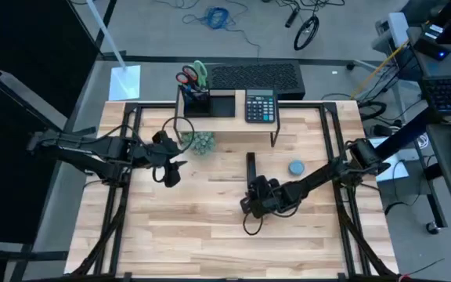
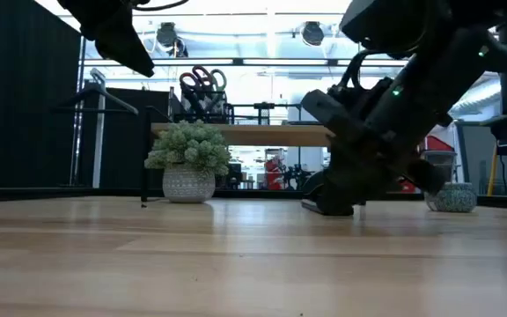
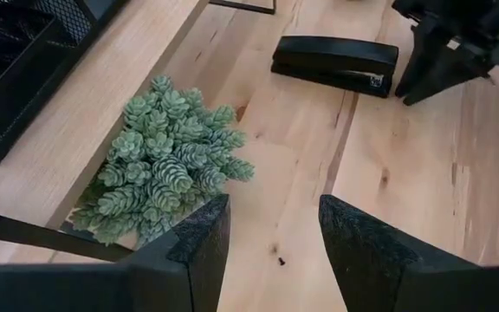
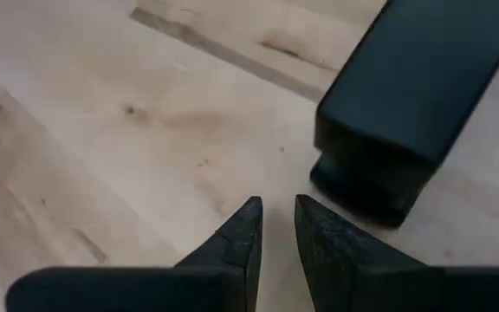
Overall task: Pick and place office supplies into organizer
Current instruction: Move the black stapler under the shelf
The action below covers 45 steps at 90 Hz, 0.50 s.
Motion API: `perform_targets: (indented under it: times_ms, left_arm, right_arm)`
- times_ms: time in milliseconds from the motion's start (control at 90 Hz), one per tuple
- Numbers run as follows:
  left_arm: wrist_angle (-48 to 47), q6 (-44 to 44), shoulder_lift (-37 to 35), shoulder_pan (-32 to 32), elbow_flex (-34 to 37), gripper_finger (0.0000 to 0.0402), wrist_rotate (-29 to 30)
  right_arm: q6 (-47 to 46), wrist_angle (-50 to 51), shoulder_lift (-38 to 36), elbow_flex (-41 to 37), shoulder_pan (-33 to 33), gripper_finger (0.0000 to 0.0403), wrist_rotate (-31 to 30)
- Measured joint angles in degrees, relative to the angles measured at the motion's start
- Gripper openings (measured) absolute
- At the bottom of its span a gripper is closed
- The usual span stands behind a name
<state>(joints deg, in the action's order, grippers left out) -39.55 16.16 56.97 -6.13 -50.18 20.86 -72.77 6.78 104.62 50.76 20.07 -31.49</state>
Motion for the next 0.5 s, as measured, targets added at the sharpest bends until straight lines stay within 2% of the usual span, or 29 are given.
perform_targets:
  times_ms: [500]
  left_arm:
    - [-0.02,-0.02,0.0,-0.02,-0.01,0.0167,-0.02]
  right_arm:
    - [6.91,0.05,-0.04,0.0,-5.52,0.0054,-0.04]
